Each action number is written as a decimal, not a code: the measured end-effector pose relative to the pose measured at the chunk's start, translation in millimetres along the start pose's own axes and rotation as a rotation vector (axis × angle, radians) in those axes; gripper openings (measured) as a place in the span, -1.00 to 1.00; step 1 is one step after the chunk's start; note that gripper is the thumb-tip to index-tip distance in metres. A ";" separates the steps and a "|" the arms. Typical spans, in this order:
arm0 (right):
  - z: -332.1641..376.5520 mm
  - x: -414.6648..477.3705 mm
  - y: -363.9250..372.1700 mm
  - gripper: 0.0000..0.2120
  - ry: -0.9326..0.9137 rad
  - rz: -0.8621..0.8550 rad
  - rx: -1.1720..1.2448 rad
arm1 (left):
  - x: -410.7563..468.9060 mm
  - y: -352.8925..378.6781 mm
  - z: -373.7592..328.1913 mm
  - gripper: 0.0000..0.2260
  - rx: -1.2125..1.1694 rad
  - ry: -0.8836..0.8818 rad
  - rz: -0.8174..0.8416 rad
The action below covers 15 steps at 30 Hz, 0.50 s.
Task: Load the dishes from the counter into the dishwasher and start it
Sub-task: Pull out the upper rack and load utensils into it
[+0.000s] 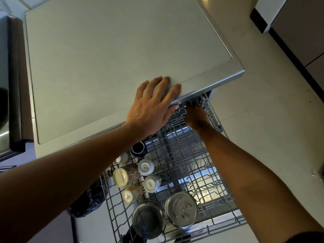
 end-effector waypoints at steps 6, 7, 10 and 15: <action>-2.7 -35.8 -11.0 -0.56 0.020 -0.113 0.153 | -0.2 -2.7 -1.2 -0.49 -0.016 0.014 -0.007; -3.4 -42.4 -15.2 -0.56 0.056 -0.139 0.192 | -0.2 -2.6 -1.2 -0.49 -0.016 0.014 -0.005; -9.6 -64.3 -23.1 -0.67 0.228 -0.199 0.344 | 1.0 -0.8 0.1 -0.48 -0.006 0.018 -0.009; -7.9 -117.3 -25.9 -0.77 0.430 -0.152 0.453 | -0.2 -2.4 -0.3 -0.50 -0.065 0.033 -0.041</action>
Point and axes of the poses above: each hand's wrist, its own x-axis towards the middle knuckle, its own y-axis out of the palm, z = x × y, the point moved 4 cm from there along x, towards the middle knuckle, and after that the axes turned 10 degrees about x, right-handed, at the moved point
